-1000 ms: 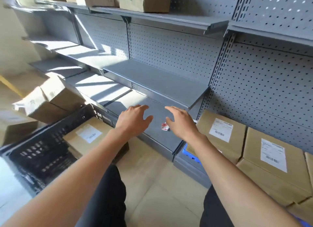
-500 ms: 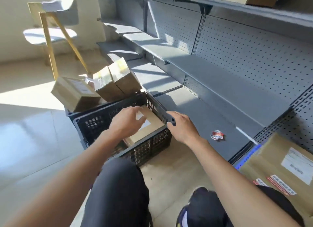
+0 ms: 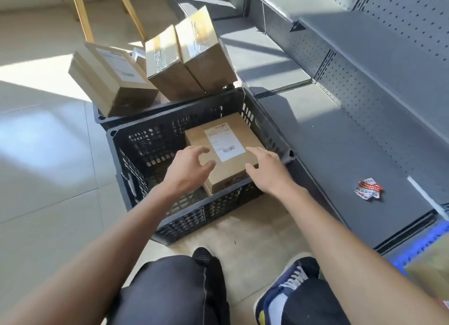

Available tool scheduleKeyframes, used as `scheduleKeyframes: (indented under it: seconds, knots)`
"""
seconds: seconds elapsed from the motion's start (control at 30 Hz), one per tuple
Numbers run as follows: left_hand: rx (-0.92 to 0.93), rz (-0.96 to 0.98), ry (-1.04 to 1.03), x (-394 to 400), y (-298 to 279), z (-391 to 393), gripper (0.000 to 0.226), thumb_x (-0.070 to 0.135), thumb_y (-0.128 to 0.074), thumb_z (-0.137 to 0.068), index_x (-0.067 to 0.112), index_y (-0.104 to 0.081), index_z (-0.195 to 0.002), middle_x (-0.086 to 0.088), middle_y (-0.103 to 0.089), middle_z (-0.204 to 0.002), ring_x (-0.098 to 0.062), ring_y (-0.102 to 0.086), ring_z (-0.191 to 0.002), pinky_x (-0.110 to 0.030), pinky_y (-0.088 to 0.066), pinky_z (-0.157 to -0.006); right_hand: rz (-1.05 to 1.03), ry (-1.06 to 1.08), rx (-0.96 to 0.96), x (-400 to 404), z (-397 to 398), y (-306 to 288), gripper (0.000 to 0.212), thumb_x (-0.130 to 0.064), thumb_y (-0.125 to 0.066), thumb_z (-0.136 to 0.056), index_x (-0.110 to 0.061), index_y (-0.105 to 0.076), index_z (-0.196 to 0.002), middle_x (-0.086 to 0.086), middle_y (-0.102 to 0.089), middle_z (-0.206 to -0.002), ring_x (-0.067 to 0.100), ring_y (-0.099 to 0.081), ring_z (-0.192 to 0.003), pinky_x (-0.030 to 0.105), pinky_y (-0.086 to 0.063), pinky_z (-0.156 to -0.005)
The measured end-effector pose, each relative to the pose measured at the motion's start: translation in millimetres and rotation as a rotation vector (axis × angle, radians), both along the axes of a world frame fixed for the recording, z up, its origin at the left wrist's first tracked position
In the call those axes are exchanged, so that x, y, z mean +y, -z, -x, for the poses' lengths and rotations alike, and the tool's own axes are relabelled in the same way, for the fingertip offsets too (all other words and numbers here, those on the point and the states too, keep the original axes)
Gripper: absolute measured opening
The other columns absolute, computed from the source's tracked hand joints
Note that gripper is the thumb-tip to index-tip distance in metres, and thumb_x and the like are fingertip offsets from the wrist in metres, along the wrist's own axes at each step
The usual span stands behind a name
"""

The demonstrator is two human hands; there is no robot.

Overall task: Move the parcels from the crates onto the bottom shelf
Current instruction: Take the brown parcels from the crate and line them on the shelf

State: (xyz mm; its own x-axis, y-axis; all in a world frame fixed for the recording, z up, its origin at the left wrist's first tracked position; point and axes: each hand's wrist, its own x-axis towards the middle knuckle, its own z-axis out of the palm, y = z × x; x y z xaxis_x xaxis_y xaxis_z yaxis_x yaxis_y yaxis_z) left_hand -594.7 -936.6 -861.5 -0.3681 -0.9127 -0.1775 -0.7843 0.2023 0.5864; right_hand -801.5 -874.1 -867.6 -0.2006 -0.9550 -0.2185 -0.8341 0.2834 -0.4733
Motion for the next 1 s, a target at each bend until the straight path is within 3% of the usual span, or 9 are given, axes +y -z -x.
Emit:
scheduleKeyframes:
  seconds: [0.2,0.4,0.6,0.77,0.87,1.0]
  knots:
    - [-0.212,0.009,0.103,-32,60,10,0.054,0.046,-0.056,-0.097,0.028,-0.048,-0.147,-0.001,-0.040,-0.157,-0.023,-0.030,-0.146,-0.049,-0.039,-0.113,-0.106,0.003,-0.008,-55,12,51,0.052,-0.031,-0.049,-0.100,-0.023,-0.041,-0.150,-0.003,-0.041,-0.155,0.025,-0.035,-0.140,0.048,-0.039,-0.111]
    - [-0.170,-0.161,0.068,-55,101,22,0.060,0.047,-0.056,-0.097,0.031,-0.040,-0.153,-0.005,-0.023,-0.166,-0.028,-0.025,-0.150,-0.051,-0.034,-0.117,-0.266,-0.027,0.050,-94,26,85,0.059,-0.029,-0.051,-0.101,-0.028,-0.030,-0.156,0.004,-0.019,-0.166,0.029,-0.020,-0.149,0.045,-0.023,-0.119]
    - [-0.100,-0.264,0.018,-70,139,26,0.067,0.046,-0.059,-0.096,0.035,-0.033,-0.157,-0.006,0.004,-0.170,-0.029,-0.023,-0.152,-0.044,-0.030,-0.120,-0.286,-0.020,0.085,-121,44,113,0.059,-0.023,-0.052,-0.099,-0.031,-0.031,-0.154,0.007,-0.010,-0.167,0.032,-0.013,-0.150,0.053,-0.025,-0.117]
    - [-0.090,-0.243,0.030,-73,157,28,0.066,0.050,-0.058,-0.096,0.042,-0.030,-0.156,-0.001,0.020,-0.168,-0.031,-0.041,-0.141,-0.046,-0.039,-0.114,-0.309,-0.004,0.118,-130,57,133,0.072,-0.030,-0.056,-0.098,-0.028,-0.017,-0.159,0.006,0.003,-0.167,0.029,-0.002,-0.151,0.058,-0.022,-0.117]
    - [-0.107,-0.240,0.045,-73,160,31,0.066,0.051,-0.057,-0.097,0.044,-0.028,-0.156,-0.002,0.023,-0.167,-0.030,-0.023,-0.150,-0.046,-0.034,-0.118,-0.333,-0.004,0.127,-133,58,142,0.075,-0.037,-0.057,-0.098,-0.030,-0.015,-0.159,0.008,0.006,-0.167,0.029,0.002,-0.152,0.060,-0.016,-0.119]
    - [-0.103,-0.223,0.041,-71,162,28,0.066,0.049,-0.058,-0.097,0.045,-0.029,-0.156,0.002,0.022,-0.167,-0.027,-0.021,-0.151,-0.046,-0.037,-0.116,-0.334,0.009,0.112,-135,56,145,0.078,-0.043,-0.061,-0.094,-0.032,-0.017,-0.158,0.008,0.005,-0.167,0.031,0.003,-0.152,0.060,-0.014,-0.120]
